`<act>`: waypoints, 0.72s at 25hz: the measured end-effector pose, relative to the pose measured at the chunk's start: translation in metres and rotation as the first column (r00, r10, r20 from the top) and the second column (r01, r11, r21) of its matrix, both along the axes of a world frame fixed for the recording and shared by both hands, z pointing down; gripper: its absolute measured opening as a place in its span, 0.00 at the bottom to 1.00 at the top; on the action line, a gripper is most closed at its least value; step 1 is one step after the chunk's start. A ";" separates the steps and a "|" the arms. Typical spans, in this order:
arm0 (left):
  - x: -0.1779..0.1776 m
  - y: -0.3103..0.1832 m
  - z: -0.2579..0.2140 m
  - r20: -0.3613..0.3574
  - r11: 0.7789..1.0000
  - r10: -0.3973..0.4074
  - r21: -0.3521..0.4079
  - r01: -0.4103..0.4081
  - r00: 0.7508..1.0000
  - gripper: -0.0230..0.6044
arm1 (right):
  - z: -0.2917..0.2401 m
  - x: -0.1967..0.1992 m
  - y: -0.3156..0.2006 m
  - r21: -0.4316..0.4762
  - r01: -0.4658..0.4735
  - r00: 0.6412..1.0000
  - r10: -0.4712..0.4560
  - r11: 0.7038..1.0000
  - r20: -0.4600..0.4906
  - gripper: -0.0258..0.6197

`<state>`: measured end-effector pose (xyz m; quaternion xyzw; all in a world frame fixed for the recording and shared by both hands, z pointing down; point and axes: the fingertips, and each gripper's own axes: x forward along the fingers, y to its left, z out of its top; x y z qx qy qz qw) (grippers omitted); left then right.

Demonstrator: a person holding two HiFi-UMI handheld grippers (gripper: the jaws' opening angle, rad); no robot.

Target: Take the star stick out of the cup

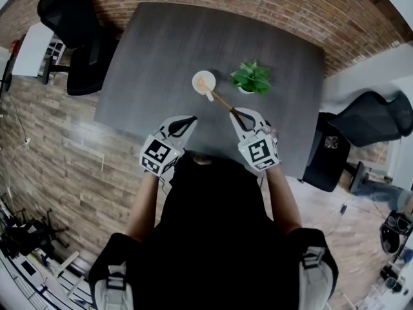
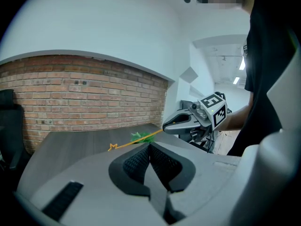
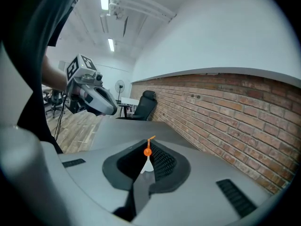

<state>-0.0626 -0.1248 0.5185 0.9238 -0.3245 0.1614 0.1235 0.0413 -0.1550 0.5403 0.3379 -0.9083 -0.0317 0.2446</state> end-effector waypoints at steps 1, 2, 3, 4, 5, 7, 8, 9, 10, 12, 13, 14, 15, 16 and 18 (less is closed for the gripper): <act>0.000 0.001 0.001 0.004 1.000 -0.002 -0.004 0.002 1.000 0.04 | 0.000 0.000 0.001 0.000 0.002 1.000 -0.002 1.000 0.006 0.06; 0.000 0.002 0.002 0.008 1.000 -0.003 -0.007 0.003 1.000 0.04 | -0.001 0.000 0.002 0.001 0.004 1.000 -0.004 1.000 0.011 0.06; -0.001 0.002 0.003 0.012 1.000 -0.005 -0.009 0.005 1.000 0.04 | -0.001 0.000 0.002 0.002 0.006 1.000 -0.006 1.000 0.013 0.06; -0.002 0.003 0.004 0.016 1.000 -0.006 -0.012 0.006 1.000 0.04 | -0.001 0.000 0.003 0.003 0.009 1.000 -0.009 1.000 0.014 0.06; -0.003 0.003 0.004 0.020 1.000 -0.007 -0.013 0.008 1.000 0.04 | -0.001 -0.001 0.004 0.003 0.012 1.000 -0.012 1.000 0.014 0.06; -0.004 0.003 0.002 0.017 1.000 -0.011 -0.008 0.011 1.000 0.04 | -0.002 -0.002 0.005 0.004 0.016 1.000 -0.016 1.000 0.015 0.06; -0.004 0.003 0.001 0.014 1.000 -0.013 -0.006 0.013 1.000 0.04 | -0.002 -0.002 0.005 0.006 0.017 1.000 -0.017 1.000 0.017 0.06; -0.004 0.003 0.001 0.015 1.000 -0.015 -0.009 0.015 1.000 0.04 | -0.002 -0.002 0.005 0.008 0.018 1.000 -0.018 1.000 0.020 0.06; -0.005 0.004 0.002 0.019 1.000 -0.016 -0.016 0.017 1.000 0.04 | -0.002 -0.002 0.005 0.008 0.018 1.000 -0.018 1.000 0.022 0.06; -0.006 0.005 0.006 0.026 0.999 -0.021 -0.027 0.022 0.999 0.04 | -0.001 -0.001 0.006 0.005 0.017 1.000 -0.017 1.000 0.024 0.06; -0.006 0.005 0.007 0.027 0.999 -0.023 -0.030 0.024 0.999 0.04 | -0.001 -0.001 0.006 0.004 0.016 1.000 -0.016 1.000 0.025 0.06; -0.006 0.005 0.007 0.027 0.999 -0.024 -0.030 0.025 0.999 0.04 | 0.000 -0.001 0.006 0.004 0.015 1.000 -0.015 1.000 0.026 0.06; -0.006 0.006 0.006 0.025 0.999 -0.025 -0.028 0.025 0.999 0.04 | 0.001 -0.001 0.006 0.005 0.015 1.000 -0.015 1.000 0.026 0.06; -0.006 0.006 0.006 0.024 0.999 -0.025 -0.026 0.026 0.999 0.04 | 0.002 -0.001 0.007 0.006 0.016 1.000 -0.017 1.000 0.026 0.06; -0.007 0.005 0.004 0.021 0.999 -0.026 -0.020 0.027 0.999 0.04 | 0.002 -0.002 0.007 0.006 0.018 0.999 -0.018 1.000 0.028 0.06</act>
